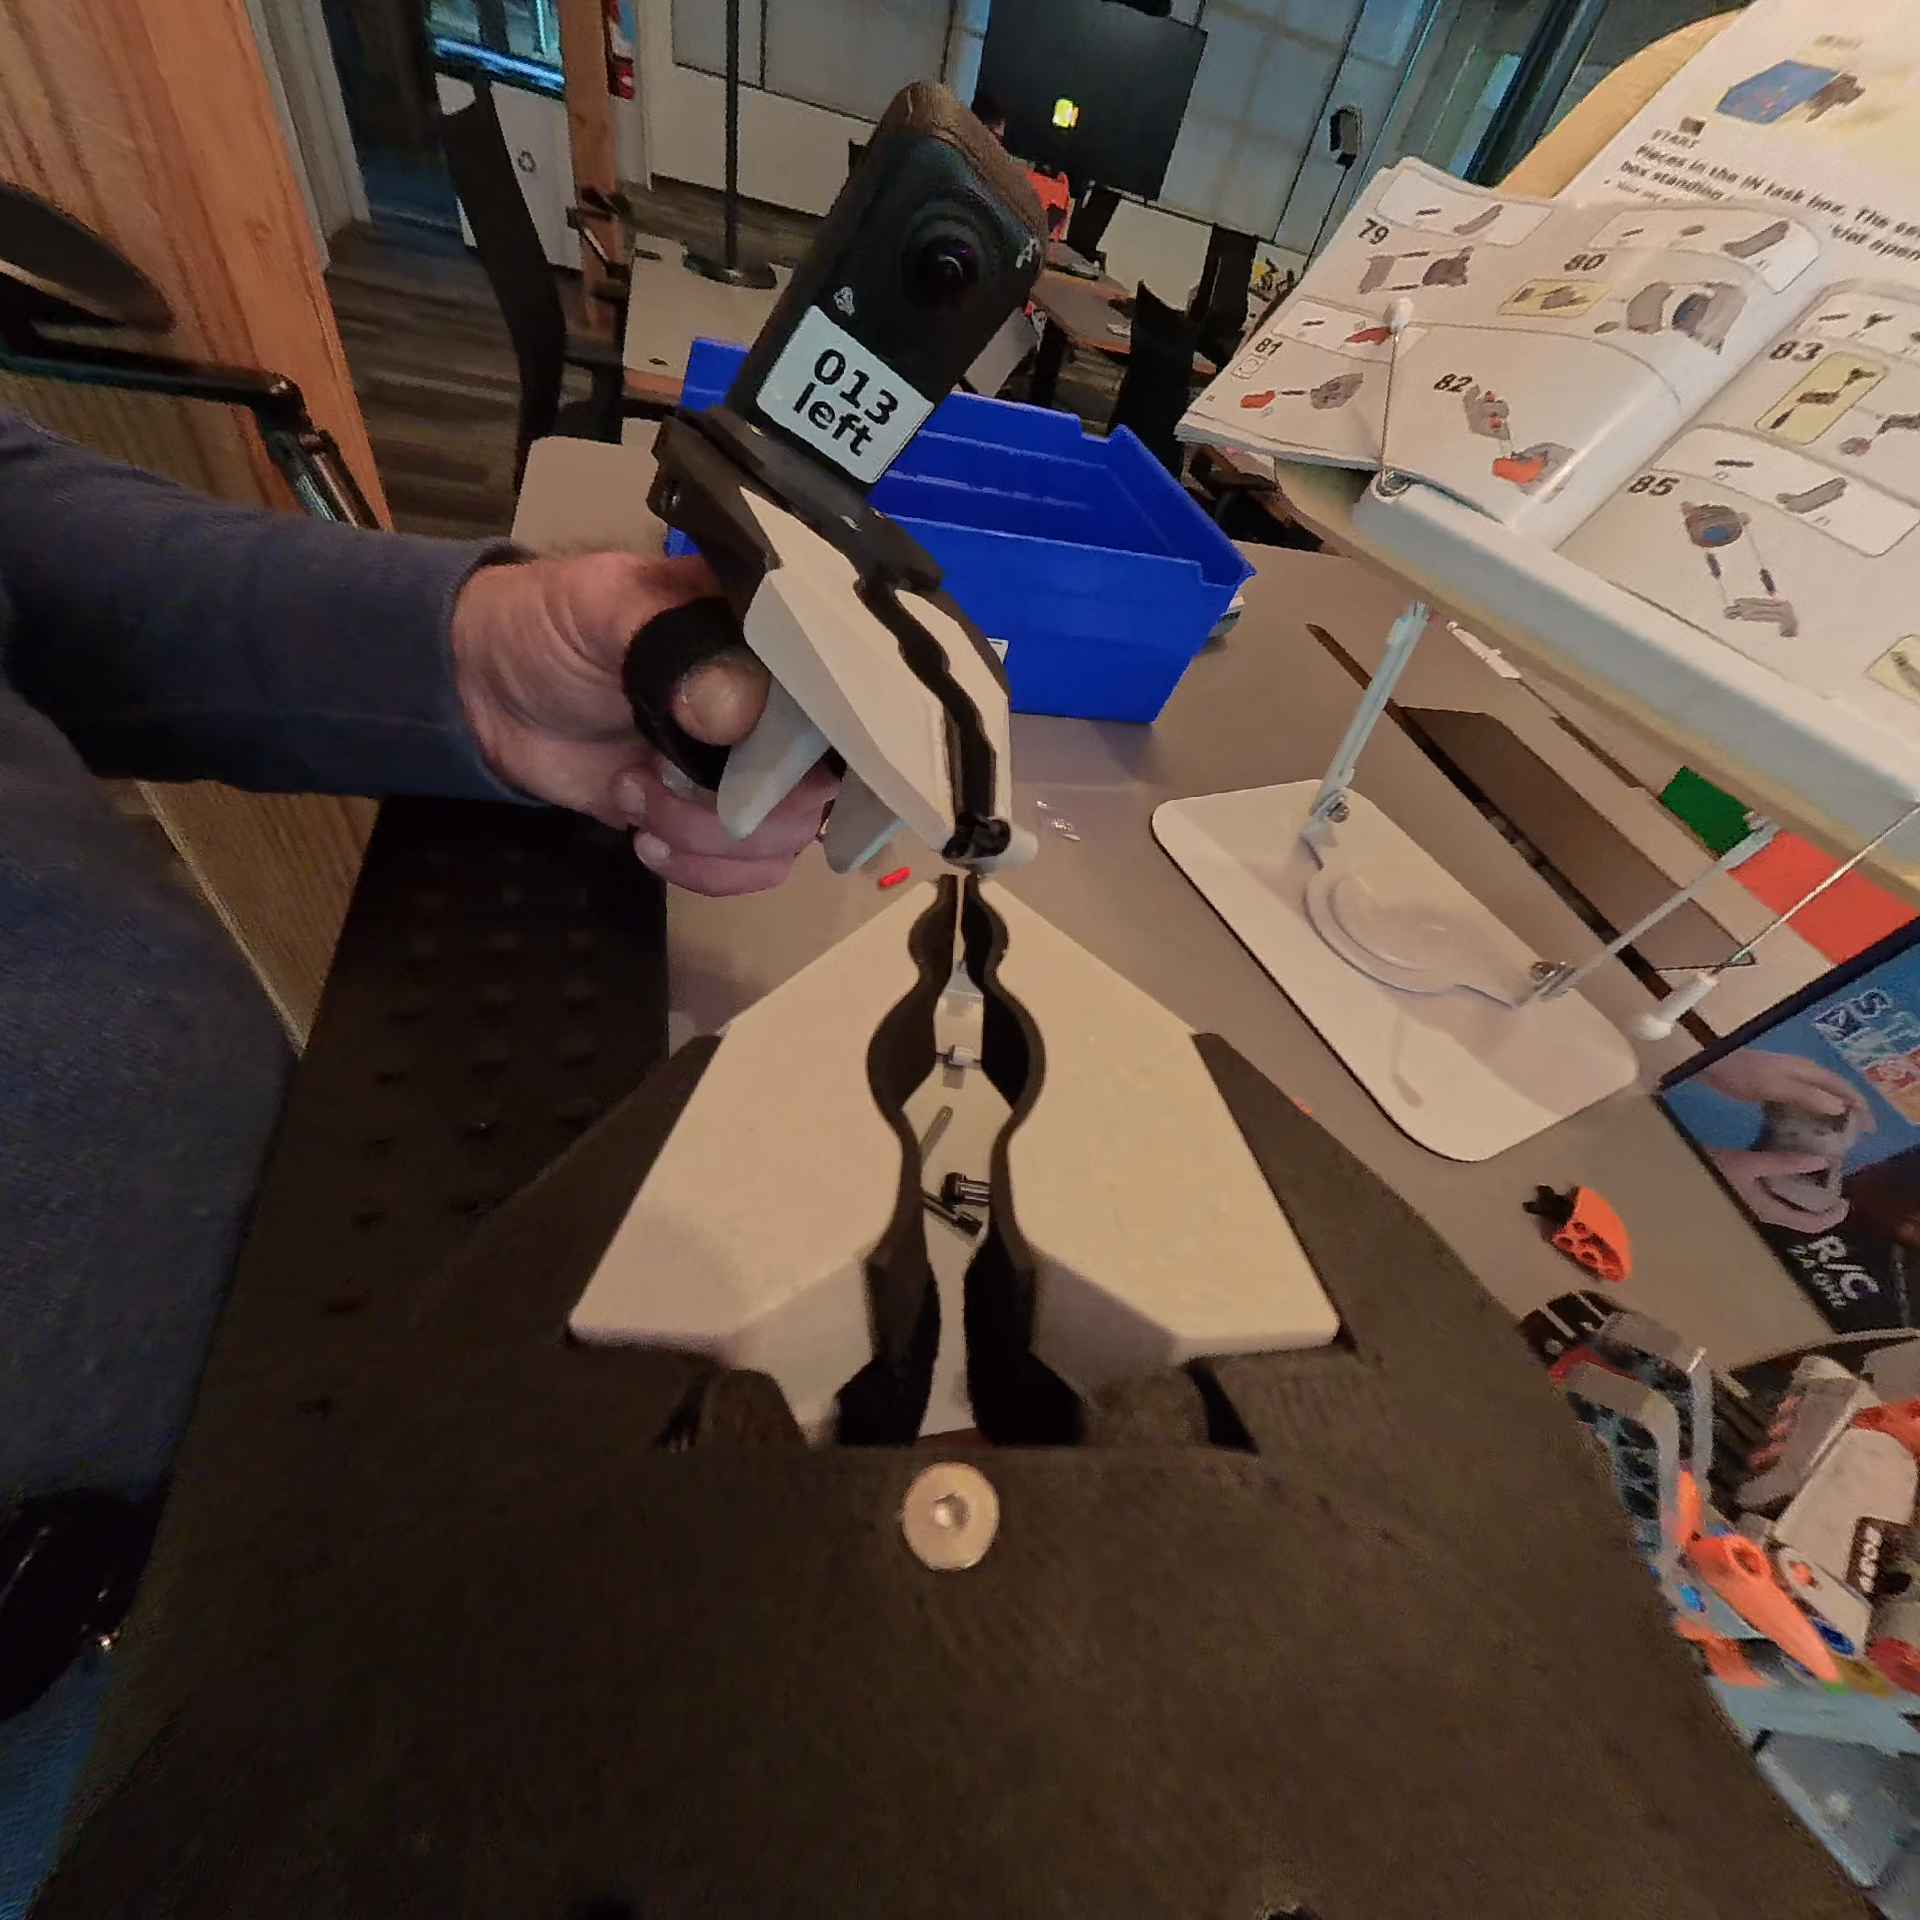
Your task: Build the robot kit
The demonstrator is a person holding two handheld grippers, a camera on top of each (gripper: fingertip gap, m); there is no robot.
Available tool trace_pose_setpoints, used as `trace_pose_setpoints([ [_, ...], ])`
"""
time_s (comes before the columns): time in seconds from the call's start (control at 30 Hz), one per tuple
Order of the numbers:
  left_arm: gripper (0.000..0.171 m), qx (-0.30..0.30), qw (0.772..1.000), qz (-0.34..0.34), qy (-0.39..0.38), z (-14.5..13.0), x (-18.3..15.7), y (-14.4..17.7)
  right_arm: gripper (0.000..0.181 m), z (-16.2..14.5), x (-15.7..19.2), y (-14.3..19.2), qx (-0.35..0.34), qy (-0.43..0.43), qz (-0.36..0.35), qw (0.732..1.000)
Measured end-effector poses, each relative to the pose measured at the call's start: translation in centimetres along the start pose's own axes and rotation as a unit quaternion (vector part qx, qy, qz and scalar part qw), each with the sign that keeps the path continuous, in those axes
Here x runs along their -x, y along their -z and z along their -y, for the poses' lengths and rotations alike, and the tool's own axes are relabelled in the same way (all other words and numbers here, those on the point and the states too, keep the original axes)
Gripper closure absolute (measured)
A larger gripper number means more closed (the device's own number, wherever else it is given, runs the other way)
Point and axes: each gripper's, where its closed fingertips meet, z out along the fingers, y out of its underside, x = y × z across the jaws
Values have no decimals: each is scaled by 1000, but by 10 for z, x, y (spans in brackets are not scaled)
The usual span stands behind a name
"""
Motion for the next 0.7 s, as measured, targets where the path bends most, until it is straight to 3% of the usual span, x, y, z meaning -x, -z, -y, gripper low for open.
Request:
trace_pose_setpoints([
  [0.13, 167, 0, 1000, 26, -4, -4, 4, -4, 180, -9, -1, -2, 26, 4, -1, 1000],
  [0.3, 167, -14, 996, 84, -1, -2, 23, 5, 164, -20, -10, 4, 56, 15, -15, 998],
  [0.6, 167, 61, 988, 142, -21, -35, 45, -1, 150, -86, -41, 23, 197, -9, -14, 980],
  [0.7, 167, 61, 987, 146, -21, -36, 51, -4, 145, -108, -41, 26, 238, -27, 10, 971],
])
